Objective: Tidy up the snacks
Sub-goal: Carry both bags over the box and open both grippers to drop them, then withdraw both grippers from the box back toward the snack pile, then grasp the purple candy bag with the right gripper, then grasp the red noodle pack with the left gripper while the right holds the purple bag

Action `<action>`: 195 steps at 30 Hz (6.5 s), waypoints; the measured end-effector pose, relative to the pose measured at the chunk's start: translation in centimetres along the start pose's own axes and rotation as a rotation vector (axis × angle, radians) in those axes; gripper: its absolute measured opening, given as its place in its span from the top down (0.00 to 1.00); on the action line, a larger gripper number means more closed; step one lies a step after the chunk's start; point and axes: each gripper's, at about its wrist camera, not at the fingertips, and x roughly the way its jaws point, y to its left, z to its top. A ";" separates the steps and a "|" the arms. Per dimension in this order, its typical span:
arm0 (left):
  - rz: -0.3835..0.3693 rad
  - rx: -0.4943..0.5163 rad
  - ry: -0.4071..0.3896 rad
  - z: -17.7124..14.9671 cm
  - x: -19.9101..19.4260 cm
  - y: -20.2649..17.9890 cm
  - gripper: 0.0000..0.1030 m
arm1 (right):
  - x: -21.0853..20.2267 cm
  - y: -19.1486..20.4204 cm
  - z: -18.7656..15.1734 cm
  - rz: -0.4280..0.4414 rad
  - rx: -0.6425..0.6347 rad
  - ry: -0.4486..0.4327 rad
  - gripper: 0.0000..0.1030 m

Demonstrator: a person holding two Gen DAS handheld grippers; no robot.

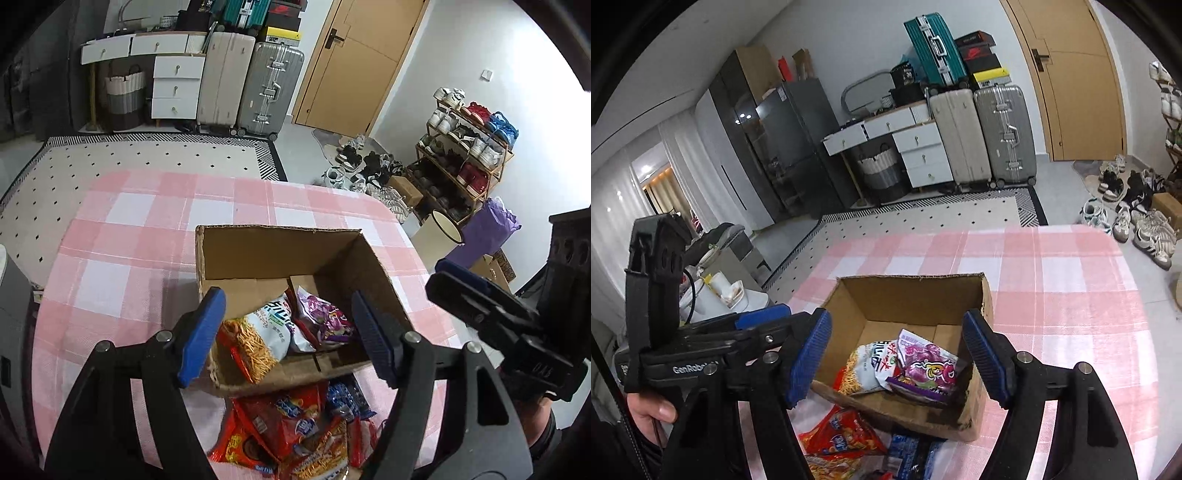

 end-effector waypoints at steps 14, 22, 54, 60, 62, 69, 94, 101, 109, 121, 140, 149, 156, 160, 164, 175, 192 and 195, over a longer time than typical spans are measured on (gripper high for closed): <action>-0.007 0.048 -0.058 -2.7 -7.2 -2.4 0.22 | -7.0 3.5 -1.0 -0.005 -0.056 -0.099 0.11; 0.004 0.084 -0.087 -5.2 -10.7 -3.6 0.19 | -10.9 5.0 -3.4 -0.011 -0.067 -0.129 0.08; -0.047 0.074 -0.135 -16.5 -18.5 -4.6 0.01 | -17.9 4.9 -16.1 -0.051 -0.011 -0.088 0.01; -0.063 0.058 -0.098 -18.4 -17.0 -4.2 0.01 | -15.3 3.4 -18.3 -0.061 0.014 -0.011 0.01; -0.057 0.060 -0.084 -19.0 -16.4 -4.0 0.01 | -14.4 2.8 -18.8 -0.065 0.026 0.008 0.01; -0.054 0.043 -0.047 -20.2 -14.0 -3.0 0.01 | -11.7 1.0 -20.0 -0.047 0.074 0.053 0.01; -0.057 0.023 0.041 -22.8 -9.0 -0.9 0.01 | -3.7 -2.1 -21.3 0.007 0.135 0.200 0.19; -0.047 0.020 0.046 -23.0 -8.8 -0.8 0.01 | -3.7 -2.1 -21.7 0.020 0.117 0.206 0.47; -0.045 0.018 0.047 -23.3 -9.1 -0.8 0.01 | -5.1 -1.9 -21.8 0.028 0.121 0.173 0.52; -0.030 0.021 0.083 -24.0 -8.5 -1.0 0.01 | -7.6 -2.1 -21.2 0.025 0.136 0.111 0.52; 0.082 0.049 0.206 -26.0 -4.9 -1.1 0.01 | -9.2 -2.6 -21.8 0.023 0.149 0.088 0.52; 0.164 0.071 0.251 -26.5 -3.2 -1.3 0.06 | -9.3 -3.2 -22.1 0.037 0.183 0.091 0.51; 0.146 0.092 0.254 -26.5 -3.1 -1.8 0.20 | -9.3 -3.1 -22.2 0.035 0.177 0.097 0.51; 0.138 0.106 0.253 -26.6 -3.3 -2.3 0.27 | -9.1 -3.1 -22.4 0.035 0.180 0.106 0.51; 0.131 0.113 0.249 -26.7 -3.6 -2.5 0.41 | -9.2 -3.0 -22.5 0.036 0.176 0.111 0.51; 0.082 0.092 0.208 -26.5 -4.7 -1.1 0.60 | -10.0 -2.1 -22.5 0.027 0.157 0.099 0.51; 0.082 0.111 0.085 -23.8 -9.5 -1.2 0.60 | -13.1 1.7 -20.2 0.067 0.061 0.043 0.51; 0.067 0.109 0.055 -22.6 -10.4 -1.7 0.60 | -13.4 2.4 -19.4 0.075 0.041 0.034 0.51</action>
